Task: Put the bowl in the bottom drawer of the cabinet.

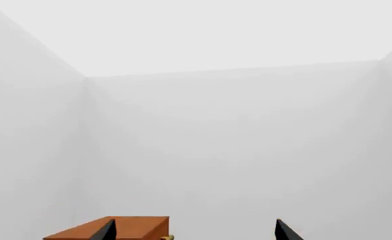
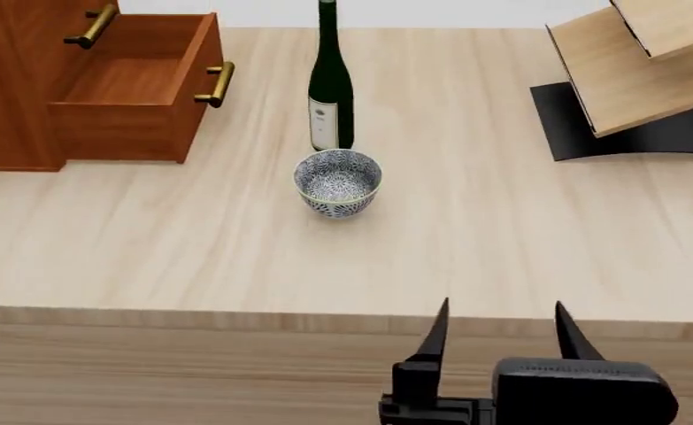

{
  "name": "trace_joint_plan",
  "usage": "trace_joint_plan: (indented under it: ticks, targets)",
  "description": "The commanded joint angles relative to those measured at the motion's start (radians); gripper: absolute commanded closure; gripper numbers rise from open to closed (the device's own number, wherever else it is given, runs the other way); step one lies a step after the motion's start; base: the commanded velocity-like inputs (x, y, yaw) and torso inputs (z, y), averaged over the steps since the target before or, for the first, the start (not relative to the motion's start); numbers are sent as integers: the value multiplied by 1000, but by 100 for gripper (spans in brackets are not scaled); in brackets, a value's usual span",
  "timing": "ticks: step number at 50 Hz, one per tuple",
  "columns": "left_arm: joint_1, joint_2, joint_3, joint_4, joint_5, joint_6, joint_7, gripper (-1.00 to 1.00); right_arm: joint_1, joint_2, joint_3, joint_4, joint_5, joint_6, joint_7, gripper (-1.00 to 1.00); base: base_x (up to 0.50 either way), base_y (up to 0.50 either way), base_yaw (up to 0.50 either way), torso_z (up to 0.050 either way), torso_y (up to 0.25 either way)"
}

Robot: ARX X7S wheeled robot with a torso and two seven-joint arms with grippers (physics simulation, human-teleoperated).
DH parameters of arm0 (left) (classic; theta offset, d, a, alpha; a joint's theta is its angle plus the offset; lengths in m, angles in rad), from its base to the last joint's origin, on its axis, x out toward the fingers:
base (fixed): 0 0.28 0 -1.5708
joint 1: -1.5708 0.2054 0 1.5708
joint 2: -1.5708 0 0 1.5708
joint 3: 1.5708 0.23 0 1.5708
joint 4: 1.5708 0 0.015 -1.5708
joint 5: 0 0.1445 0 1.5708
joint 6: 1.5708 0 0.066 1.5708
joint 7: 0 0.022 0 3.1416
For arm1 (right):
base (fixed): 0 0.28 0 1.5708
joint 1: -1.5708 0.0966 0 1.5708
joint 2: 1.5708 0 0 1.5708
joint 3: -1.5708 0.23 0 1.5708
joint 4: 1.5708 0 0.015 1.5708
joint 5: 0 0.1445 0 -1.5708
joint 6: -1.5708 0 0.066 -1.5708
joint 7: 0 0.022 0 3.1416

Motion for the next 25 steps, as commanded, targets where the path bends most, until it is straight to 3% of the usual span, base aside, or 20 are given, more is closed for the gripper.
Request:
trace_joint_plan:
  ticks: [1, 10, 18, 25]
  targets:
    - [-102, -48, -39, 114, -76, -137, -33, -100, 110, 35, 4, -87, 13, 168, 15, -100, 0, 0, 0, 0, 0]
    - [-158, -71, -71, 160, -96, -202, -89, -100, 196, 57, 7, -120, 23, 275, 18, -100, 0, 0, 0, 0, 0]
    - [-217, -98, -124, 176, -203, -260, -108, -100, 259, 70, 27, -168, 49, 371, 23, -100, 0, 0, 0, 0, 0]
    - [-226, -208, -108, 180, -356, -211, -246, -100, 255, 68, 36, -185, 65, 380, 22, -100, 0, 0, 0, 0, 0]
